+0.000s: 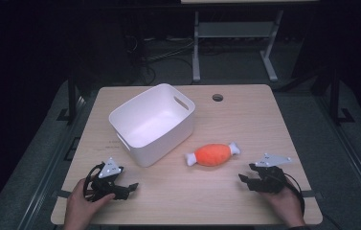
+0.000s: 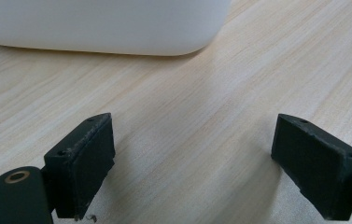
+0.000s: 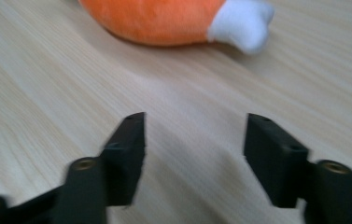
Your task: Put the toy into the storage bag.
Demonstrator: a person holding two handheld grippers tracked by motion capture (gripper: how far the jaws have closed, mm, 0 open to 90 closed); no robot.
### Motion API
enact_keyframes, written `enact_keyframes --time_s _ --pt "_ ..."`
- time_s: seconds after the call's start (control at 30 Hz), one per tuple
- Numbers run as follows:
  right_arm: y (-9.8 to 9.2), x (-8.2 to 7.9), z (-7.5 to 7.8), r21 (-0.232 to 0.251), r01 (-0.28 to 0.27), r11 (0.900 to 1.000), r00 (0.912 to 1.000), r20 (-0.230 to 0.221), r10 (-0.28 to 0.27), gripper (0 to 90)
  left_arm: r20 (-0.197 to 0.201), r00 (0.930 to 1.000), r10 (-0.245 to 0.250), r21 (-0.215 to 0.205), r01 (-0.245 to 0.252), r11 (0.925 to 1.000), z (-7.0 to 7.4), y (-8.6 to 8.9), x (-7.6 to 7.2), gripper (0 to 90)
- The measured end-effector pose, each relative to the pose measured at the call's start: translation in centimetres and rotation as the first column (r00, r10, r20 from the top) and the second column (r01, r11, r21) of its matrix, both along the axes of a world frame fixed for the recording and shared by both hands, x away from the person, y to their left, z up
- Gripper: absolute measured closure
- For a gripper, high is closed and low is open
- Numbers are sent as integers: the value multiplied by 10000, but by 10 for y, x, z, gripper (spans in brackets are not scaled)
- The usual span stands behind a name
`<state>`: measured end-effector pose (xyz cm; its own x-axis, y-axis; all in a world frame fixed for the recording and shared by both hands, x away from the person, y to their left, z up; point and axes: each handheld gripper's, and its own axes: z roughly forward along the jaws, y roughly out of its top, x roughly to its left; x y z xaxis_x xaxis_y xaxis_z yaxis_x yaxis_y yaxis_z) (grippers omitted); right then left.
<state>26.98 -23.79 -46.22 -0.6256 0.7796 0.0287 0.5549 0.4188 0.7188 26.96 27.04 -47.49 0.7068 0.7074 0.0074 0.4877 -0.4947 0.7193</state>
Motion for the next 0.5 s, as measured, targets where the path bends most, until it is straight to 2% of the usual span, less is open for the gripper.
enact_keyframes --time_s 0.03,0.1,0.17,0.2,0.23,0.27,0.4,0.5 --pt "1 2 5 -71 -103 9999 9998 185 104 537 -5 10000 -1 -3 1 10000 0 0 0 125" --pt "3 4 9 -79 -111 9999 9995 296 113 624 -6 10000 2 -7 -2 10000 0 0 0 125" --pt "6 8 12 -134 -338 9993 9990 281 342 697 -7 10000 3 -6 -3 10000 0 0 0 125" --pt "6 8 12 -134 -338 9993 9990 281 342 697 -7 10000 3 -6 -3 10000 0 0 0 125" --pt "9 11 14 -258 -461 9986 9984 303 469 774 -6 10000 2 -4 -2 10000 0 0 0 125" --pt "9 11 14 -258 -461 9986 9984 303 469 774 -7 10000 2 -4 -2 10000 0 0 0 125" --pt "13 19 19 -199 -700 9973 9972 260 705 890 -10 10000 4 -5 -4 10000 0 0 0 125" --pt "15 29 23 -27 -851 9964 9959 295 851 897 -14 10000 44 2 -44 10000 0 0 0 125"
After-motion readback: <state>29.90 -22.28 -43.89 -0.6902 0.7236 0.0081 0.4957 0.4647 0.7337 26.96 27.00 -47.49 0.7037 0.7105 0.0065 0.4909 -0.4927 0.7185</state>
